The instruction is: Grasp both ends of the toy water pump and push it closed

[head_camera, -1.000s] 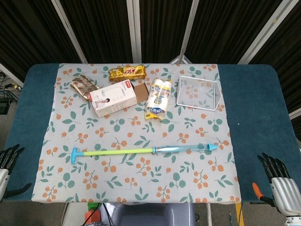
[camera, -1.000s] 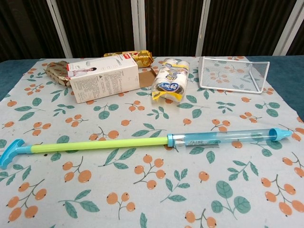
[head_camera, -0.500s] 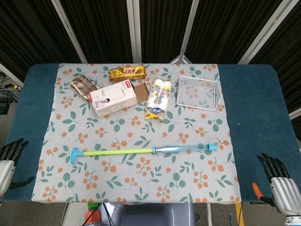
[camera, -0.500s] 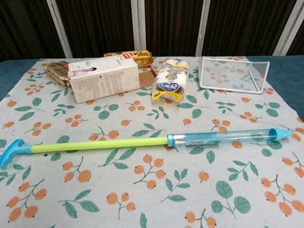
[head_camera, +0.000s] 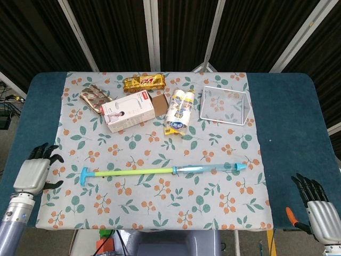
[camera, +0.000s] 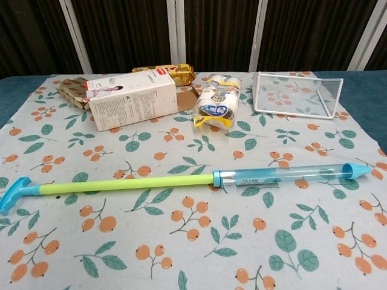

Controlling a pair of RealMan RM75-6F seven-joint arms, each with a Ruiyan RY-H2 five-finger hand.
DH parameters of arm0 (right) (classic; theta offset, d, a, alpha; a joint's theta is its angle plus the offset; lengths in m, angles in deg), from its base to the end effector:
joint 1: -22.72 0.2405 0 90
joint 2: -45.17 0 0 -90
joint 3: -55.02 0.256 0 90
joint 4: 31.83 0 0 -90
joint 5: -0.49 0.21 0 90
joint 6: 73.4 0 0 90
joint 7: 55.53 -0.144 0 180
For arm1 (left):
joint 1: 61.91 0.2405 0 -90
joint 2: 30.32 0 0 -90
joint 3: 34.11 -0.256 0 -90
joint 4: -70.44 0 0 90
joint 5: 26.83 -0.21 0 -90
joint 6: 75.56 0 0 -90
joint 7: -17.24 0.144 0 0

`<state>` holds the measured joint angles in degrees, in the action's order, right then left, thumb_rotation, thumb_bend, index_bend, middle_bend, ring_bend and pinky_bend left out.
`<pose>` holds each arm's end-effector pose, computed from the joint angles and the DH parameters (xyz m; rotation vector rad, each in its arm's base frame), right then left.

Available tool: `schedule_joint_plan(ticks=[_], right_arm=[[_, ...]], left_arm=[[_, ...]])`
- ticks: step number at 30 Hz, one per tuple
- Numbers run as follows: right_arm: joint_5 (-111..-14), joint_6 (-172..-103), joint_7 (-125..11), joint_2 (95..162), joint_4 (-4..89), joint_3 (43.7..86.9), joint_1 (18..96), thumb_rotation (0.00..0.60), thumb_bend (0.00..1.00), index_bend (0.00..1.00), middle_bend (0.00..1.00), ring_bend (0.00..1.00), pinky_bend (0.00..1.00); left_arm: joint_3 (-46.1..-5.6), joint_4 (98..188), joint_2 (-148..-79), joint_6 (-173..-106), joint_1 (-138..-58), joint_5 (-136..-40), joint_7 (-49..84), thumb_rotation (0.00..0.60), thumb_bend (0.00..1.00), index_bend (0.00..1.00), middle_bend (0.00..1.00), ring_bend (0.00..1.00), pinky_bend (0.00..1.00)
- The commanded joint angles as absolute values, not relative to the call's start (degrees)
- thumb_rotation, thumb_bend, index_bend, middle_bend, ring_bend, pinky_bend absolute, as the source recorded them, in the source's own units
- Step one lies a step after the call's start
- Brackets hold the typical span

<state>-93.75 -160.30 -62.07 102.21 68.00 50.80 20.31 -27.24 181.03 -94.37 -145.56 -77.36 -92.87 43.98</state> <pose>-0.3011 -0.1148 0.1670 1.4237 -1.1026 0.9135 -0.2499 0.2289 0.1145 -1.5271 -1.0145 -0.6750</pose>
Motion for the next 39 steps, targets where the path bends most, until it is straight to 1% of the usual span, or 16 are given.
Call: schedule_joint_plan(ticks=[1, 6, 11, 18, 32, 39], right_arm=[[-93.7, -160.3, -62.2, 102.2, 68.0, 50.8, 20.3, 0.600, 0.42, 0.00, 0.00, 0.00, 0.00], [-93.3, -159.7, -62.5, 102.1, 68.2, 50.8, 20.5, 0.600, 0.42, 0.00, 0.00, 0.00, 0.00], [-93.0, -159.1, -62.8, 101.9, 68.5, 50.8, 20.8, 0.600, 0.42, 0.00, 0.00, 0.00, 0.00], [-92.5, -158.5, -63.2, 101.8, 68.8, 50.8, 21.0, 0.600, 0.42, 0.00, 0.00, 0.00, 0.00], [-92.2, -158.2, -63.3, 101.8, 69.0, 50.9, 21.1, 0.600, 0.42, 0.00, 0.00, 0.00, 0.00], [-92.2, -158.4, -63.4, 101.8, 69.0, 50.9, 21.0, 0.600, 0.42, 0.00, 0.00, 0.00, 0.00]], left_arm=[[-25.9, 180.4, -98.9, -144.9, -80.6, -88.0, 49.5, 0.600, 0.24, 0.39, 0.15, 0.05, 0.16], [-25.4, 178.2, -103.4, -145.8, -82.9, -83.7, 54.3, 0.600, 0.25, 0.39, 0.21, 0.13, 0.25], [-25.0, 175.8, -107.5, -146.3, -85.0, -79.1, 57.8, 0.600, 0.26, 0.42, 0.24, 0.14, 0.25], [-25.2, 172.6, -112.2, -146.7, -87.8, -75.3, 61.6, 0.600, 0.28, 0.45, 0.26, 0.15, 0.25], [-26.7, 171.2, -116.2, -147.0, -90.2, -71.8, 64.1, 0.600, 0.28, 0.48, 0.27, 0.15, 0.25], [-27.2, 170.4, -117.6, -147.8, -90.8, -71.0, 64.6, 0.600, 0.32, 0.49, 0.27, 0.15, 0.25]])
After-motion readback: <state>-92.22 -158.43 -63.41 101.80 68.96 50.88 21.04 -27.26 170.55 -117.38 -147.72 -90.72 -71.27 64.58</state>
